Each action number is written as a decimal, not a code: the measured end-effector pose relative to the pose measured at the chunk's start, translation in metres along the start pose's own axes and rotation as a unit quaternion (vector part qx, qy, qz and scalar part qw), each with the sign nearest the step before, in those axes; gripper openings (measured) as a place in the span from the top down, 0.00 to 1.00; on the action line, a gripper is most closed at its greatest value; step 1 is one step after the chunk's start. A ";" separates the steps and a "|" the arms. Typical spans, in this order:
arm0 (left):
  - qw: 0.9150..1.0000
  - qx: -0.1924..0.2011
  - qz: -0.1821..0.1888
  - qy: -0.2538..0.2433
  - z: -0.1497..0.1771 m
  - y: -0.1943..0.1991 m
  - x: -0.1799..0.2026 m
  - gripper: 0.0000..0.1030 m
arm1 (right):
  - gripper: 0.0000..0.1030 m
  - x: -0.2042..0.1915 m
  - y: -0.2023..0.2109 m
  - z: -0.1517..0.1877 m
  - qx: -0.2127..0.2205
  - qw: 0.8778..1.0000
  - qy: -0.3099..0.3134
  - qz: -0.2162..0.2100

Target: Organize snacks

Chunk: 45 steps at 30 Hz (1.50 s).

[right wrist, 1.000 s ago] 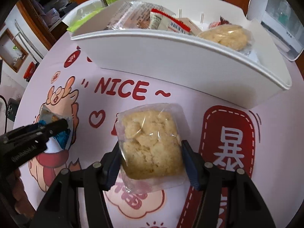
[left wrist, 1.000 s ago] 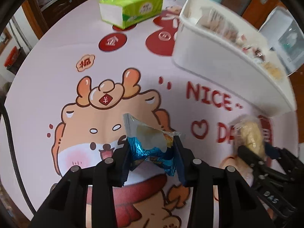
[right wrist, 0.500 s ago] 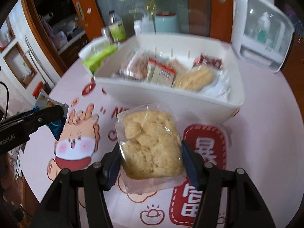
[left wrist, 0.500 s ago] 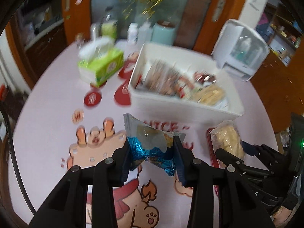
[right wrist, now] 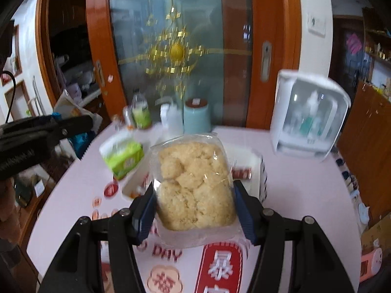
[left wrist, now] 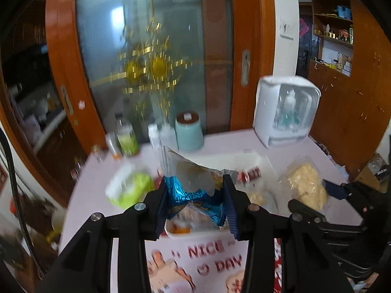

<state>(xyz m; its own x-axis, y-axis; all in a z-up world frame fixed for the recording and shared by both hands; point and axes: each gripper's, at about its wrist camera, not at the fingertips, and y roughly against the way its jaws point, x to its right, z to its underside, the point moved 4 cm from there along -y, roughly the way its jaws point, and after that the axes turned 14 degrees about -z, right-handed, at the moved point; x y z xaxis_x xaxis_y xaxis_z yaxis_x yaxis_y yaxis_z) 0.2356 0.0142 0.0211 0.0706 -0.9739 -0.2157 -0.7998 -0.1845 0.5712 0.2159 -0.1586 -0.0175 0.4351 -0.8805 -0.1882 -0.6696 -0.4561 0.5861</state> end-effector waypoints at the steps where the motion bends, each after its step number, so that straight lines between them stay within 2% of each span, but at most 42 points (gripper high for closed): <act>1: 1.000 0.009 -0.004 -0.003 -0.010 0.000 0.001 0.62 | 0.42 0.002 0.003 -0.014 0.014 1.000 -0.002 0.003; 5: 1.000 0.017 -0.015 -0.006 -0.045 -0.014 0.004 0.62 | 0.42 0.012 0.007 -0.052 0.048 0.998 -0.009 0.028; 10: 1.000 -0.021 -0.014 -0.004 -0.062 -0.061 0.013 0.62 | 0.42 0.030 -0.018 -0.073 0.042 0.998 -0.032 0.043; 19: 0.995 -0.092 -0.012 -0.034 -0.039 -0.155 0.047 0.62 | 0.42 0.051 -0.095 -0.049 -0.033 0.996 -0.062 0.057; 24: 0.992 -0.116 -0.019 -0.051 -0.026 -0.193 0.060 0.58 | 0.41 0.063 -0.129 -0.032 -0.074 0.993 -0.079 0.046; 25: 0.991 -0.117 -0.017 -0.054 -0.024 -0.196 0.061 0.55 | 0.41 0.064 -0.134 -0.029 -0.081 0.993 -0.076 0.047; 26: 0.991 -0.121 -0.014 -0.058 -0.021 -0.201 0.063 0.45 | 0.39 0.065 -0.138 -0.026 -0.086 0.992 -0.071 0.052; 27: 0.990 -0.123 -0.012 -0.061 -0.020 -0.204 0.064 0.28 | 0.37 0.066 -0.139 -0.024 -0.088 0.992 -0.066 0.059; 29: 0.991 -0.121 -0.008 -0.065 -0.017 -0.206 0.065 0.12 | 0.26 0.066 -0.139 -0.021 -0.089 0.992 -0.059 0.069; 36: 0.989 -0.127 -0.006 -0.072 -0.009 -0.203 0.064 0.05 | 0.23 0.069 -0.132 -0.017 -0.082 0.992 -0.074 0.063; 45: 0.991 -0.120 0.000 -0.065 -0.005 -0.164 0.055 0.05 | 0.23 0.053 -0.108 -0.013 -0.076 0.993 -0.074 0.045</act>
<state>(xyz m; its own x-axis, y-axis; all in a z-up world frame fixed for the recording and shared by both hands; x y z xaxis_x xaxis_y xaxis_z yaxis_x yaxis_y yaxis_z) 0.3736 -0.0100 -0.0808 -0.0194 -0.9514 -0.3075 -0.6334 -0.2262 0.7401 0.3188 -0.1544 -0.0806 0.2773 -0.9310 -0.2372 -0.5988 -0.3606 0.7152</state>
